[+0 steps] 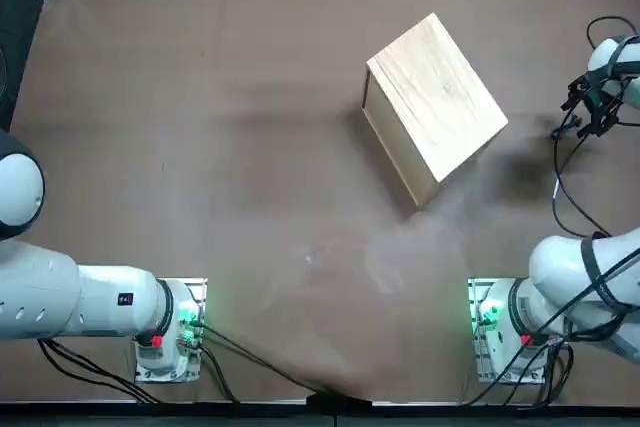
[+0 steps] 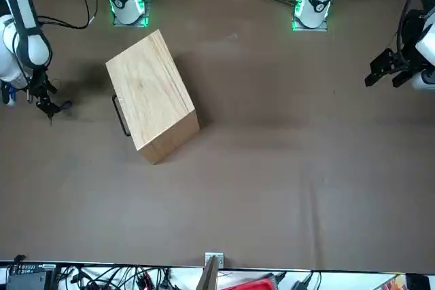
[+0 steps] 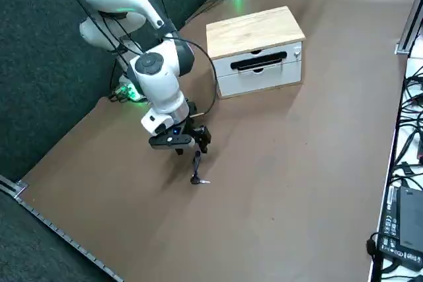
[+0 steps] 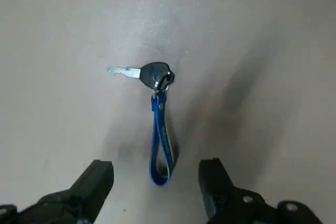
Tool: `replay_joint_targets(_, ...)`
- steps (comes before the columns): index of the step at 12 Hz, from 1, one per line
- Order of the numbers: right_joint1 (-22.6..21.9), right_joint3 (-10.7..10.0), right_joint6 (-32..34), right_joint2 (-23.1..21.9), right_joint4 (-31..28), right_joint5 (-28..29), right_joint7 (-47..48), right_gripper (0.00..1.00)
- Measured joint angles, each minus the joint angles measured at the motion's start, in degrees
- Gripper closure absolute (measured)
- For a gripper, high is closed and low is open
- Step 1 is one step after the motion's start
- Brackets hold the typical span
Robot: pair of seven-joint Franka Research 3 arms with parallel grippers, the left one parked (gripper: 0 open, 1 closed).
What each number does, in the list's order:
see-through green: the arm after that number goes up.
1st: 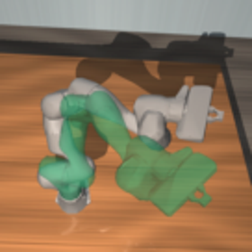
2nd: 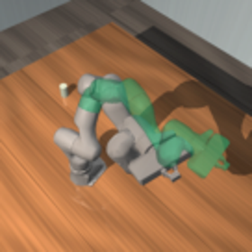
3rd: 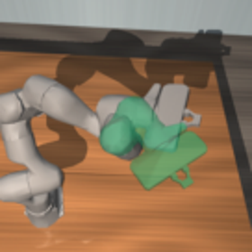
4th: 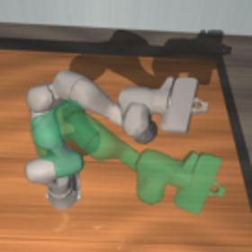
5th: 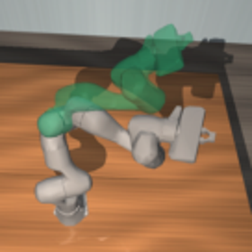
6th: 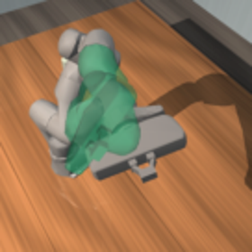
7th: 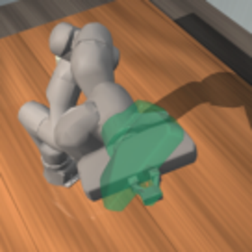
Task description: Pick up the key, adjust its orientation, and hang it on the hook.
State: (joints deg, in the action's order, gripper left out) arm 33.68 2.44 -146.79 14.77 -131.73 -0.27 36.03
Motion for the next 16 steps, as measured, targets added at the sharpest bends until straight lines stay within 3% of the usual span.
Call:
replay_joint_targets(6, 0.35, 0.0, -6.05, 4.18, -0.96, 0.01, 0.12, 0.0)
replay_joint_targets(16, 0.53, 0.01, -10.4, 5.17, -4.25, 0.03, 0.78, 0.0)
